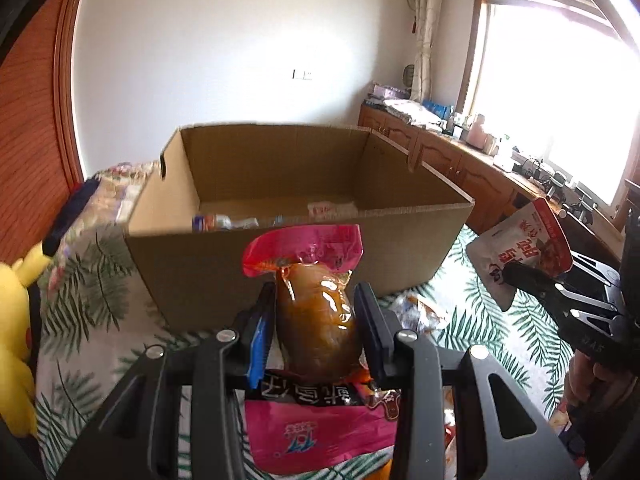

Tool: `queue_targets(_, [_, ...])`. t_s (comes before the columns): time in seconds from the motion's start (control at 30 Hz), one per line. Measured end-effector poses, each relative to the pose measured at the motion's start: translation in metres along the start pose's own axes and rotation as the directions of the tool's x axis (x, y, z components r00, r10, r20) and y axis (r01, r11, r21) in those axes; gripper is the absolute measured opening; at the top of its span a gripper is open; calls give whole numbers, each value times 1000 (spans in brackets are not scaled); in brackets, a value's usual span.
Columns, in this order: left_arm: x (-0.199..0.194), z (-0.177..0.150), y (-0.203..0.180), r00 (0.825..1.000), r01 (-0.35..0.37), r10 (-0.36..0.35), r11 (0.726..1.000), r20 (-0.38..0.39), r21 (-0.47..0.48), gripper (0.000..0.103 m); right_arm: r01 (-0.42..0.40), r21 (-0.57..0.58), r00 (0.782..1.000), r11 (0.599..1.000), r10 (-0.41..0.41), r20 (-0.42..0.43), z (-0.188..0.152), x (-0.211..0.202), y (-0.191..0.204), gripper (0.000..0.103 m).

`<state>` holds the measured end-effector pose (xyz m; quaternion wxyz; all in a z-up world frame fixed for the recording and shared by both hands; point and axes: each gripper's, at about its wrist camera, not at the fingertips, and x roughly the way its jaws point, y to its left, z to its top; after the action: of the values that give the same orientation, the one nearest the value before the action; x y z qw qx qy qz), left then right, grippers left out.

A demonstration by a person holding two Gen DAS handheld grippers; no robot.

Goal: Organize snacks
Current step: 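Carry both snacks over the box and open both grippers to drop them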

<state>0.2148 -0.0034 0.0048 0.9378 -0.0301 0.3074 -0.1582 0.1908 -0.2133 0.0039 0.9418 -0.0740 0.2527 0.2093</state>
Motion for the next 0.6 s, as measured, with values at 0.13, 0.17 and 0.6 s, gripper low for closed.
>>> queue_targets(0.13, [-4,19,3,1000,3,-3,1000,31,21,38,-5,-36,1000,999,6,28,19,3,5,27])
queue_targets(0.17, [-6,24,5,999,2,-3,1000,40,25,38,-6,-46,999,999,7,38,25,4,7,27])
queue_targets(0.6, [6,72,29,995,-14,11,1000,94,24,38,-59,-92,993,994,68,95,79,34,22,27])
